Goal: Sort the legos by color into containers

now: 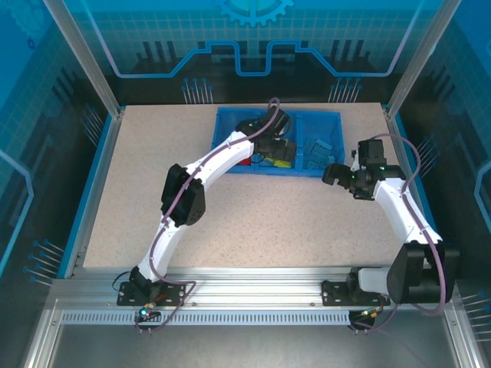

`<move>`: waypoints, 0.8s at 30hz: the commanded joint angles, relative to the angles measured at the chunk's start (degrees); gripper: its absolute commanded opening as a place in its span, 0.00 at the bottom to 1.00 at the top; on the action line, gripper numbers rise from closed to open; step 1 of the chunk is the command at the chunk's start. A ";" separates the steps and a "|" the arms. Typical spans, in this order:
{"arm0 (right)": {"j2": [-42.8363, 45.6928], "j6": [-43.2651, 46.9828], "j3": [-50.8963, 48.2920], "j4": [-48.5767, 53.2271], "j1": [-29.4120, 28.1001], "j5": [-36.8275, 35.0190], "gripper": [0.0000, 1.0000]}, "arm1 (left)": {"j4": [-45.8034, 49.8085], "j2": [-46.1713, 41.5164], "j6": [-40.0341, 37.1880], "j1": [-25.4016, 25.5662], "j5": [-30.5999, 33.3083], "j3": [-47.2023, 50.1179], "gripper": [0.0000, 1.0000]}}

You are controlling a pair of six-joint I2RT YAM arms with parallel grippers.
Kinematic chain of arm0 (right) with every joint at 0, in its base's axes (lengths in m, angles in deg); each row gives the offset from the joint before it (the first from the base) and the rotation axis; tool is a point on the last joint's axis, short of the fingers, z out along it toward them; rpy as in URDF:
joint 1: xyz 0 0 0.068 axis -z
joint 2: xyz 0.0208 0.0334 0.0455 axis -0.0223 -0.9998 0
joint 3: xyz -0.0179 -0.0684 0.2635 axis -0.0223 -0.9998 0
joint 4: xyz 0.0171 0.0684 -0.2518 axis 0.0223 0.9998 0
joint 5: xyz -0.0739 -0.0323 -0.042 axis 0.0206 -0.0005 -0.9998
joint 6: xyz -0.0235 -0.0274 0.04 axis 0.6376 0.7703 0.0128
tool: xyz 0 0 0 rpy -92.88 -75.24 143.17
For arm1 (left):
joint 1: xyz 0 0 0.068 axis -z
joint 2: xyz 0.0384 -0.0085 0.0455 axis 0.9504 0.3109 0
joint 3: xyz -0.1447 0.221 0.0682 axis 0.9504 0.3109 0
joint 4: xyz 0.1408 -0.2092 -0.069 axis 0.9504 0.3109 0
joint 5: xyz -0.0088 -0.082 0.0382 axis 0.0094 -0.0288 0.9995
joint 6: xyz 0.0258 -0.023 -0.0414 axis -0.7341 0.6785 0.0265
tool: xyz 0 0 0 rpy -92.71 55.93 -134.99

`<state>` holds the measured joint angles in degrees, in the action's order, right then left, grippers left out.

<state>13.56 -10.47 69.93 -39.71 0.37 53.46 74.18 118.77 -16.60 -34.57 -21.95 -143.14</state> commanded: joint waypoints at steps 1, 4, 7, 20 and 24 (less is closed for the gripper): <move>2.39 1.83 -1.97 -2.13 1.71 1.00 1.00 | 1.37 -4.11 1.85 -0.20 0.42 2.18 0.99; 4.55 3.94 -4.58 -5.49 1.95 0.83 1.00 | -1.77 -10.13 2.68 -0.19 2.17 8.48 0.99; 8.80 7.33 -10.44 -12.70 1.88 -3.92 1.00 | -6.73 -18.43 2.43 -0.15 6.30 17.66 0.99; 8.82 18.22 -36.02 -66.81 -1.38 -10.75 1.00 | -32.87 -53.71 -6.33 -11.45 24.01 70.36 0.99; -4.38 24.21 -31.64 -73.32 -7.31 -17.91 1.00 | -41.87 -59.29 -11.32 -15.36 25.64 80.65 0.99</move>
<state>15.68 9.02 34.66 -102.57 -4.09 41.09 41.22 63.10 -23.59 -48.80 1.15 -66.90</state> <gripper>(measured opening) 0.999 0.988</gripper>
